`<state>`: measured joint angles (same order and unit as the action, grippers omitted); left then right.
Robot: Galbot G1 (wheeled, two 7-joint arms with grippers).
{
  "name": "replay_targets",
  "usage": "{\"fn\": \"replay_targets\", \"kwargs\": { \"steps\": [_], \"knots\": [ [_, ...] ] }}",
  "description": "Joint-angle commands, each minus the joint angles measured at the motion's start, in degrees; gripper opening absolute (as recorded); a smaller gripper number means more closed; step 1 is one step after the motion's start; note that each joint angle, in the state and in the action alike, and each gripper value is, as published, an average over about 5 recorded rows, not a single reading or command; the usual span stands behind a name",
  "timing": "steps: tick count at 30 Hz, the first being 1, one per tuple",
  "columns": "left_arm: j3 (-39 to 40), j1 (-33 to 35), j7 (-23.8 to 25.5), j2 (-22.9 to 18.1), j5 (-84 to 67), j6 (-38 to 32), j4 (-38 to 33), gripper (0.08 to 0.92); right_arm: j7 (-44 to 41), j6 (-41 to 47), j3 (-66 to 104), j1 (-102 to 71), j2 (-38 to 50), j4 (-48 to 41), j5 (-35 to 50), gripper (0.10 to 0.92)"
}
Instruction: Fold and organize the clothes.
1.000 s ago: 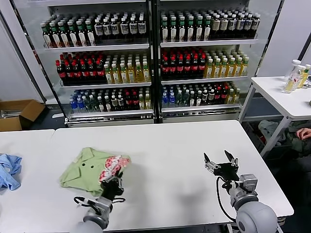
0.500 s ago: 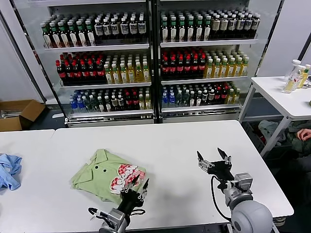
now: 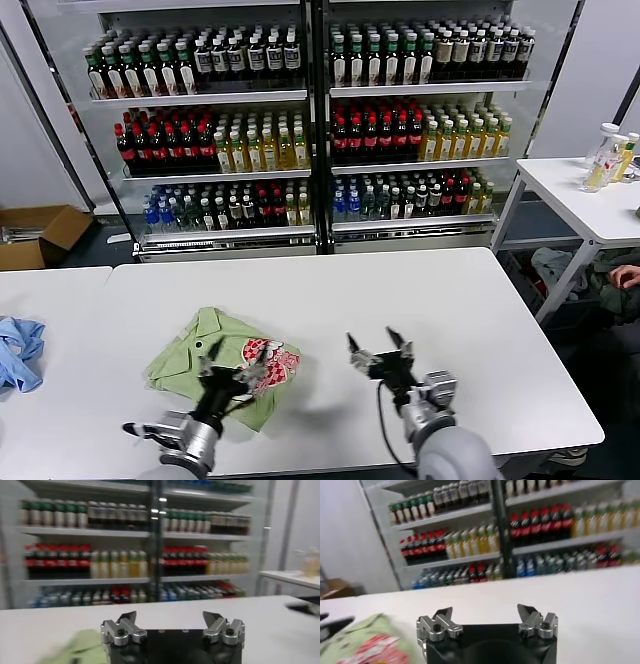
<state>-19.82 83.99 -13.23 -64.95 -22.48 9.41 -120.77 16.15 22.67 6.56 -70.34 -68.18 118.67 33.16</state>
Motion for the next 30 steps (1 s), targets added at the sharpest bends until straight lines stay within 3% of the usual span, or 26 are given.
{"fn": "replay_targets", "kwargs": {
  "steps": [1, 19, 30],
  "knots": [
    [-13.86, 1.34, -2.66, 1.03, -7.07, -3.36, 1.75, 0.819, 10.74, -1.39, -18.64, 7.39, -8.49, -11.11, 7.34, 0.823],
    [-14.24, 2.08, -2.99, -0.67, -6.47, -3.74, 1.77, 0.823, 16.49, -4.21, -19.51, 8.95, -17.05, -17.12, 16.28, 0.811],
    [-13.93, 2.17, -2.98, -1.00, -6.15, -4.04, 1.92, 0.823, 15.63, -4.59, -18.09, 10.99, -16.76, -18.82, 13.21, 0.516]
  ]
}}
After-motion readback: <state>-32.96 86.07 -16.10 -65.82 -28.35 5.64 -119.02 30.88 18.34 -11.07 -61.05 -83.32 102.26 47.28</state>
